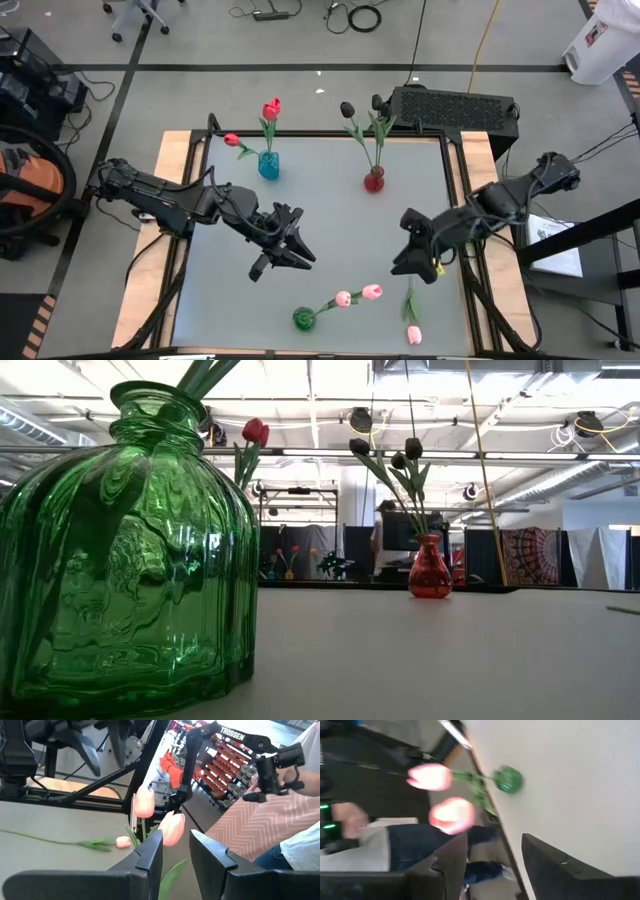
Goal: Sort flowers into vase by color
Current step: Put the pink tulip into the green vase
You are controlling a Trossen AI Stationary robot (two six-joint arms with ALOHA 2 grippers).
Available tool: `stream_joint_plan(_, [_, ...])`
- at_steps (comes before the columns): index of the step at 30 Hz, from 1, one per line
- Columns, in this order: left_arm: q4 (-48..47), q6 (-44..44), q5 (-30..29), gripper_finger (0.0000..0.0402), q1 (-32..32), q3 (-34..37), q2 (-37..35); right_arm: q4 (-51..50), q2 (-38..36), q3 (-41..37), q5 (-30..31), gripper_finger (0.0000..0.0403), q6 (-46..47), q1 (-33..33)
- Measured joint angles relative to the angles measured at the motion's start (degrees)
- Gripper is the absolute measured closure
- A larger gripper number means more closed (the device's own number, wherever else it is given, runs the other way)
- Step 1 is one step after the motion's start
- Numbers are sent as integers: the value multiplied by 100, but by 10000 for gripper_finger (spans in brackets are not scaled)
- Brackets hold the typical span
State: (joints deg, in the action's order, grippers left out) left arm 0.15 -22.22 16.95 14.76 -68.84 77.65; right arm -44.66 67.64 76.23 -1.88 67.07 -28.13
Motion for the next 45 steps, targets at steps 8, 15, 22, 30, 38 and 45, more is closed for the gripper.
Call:
stream_joint_plan(8, [-31, 15, 0, 300, -7, 0, 0, -1205, 359, 0, 516, 222, 1290, -541])
stream_joint_plan(15, [-74, 234, -2, 300, -12, 0, 0, -1528, 985, 0, 515, 222, 2077, -823])
stream_joint_plan(22, [-75, 354, -10, 300, -134, 0, 0, -1528, 1775, 0, 482, 222, 2428, -1079])
stream_joint_plan(30, [-76, 358, -25, 300, -337, 0, 0, -1550, 2404, 0, 450, 222, 3380, -1237])
stream_joint_plan(38, [-73, 363, -26, 300, -508, 0, 0, -1826, 2840, 0, -150, 222, 4369, -1295])
stream_joint_plan(45, [-69, 365, 257, 300, -604, 0, 0, -1894, 2898, 0, -267, 222, 4610, -1323])
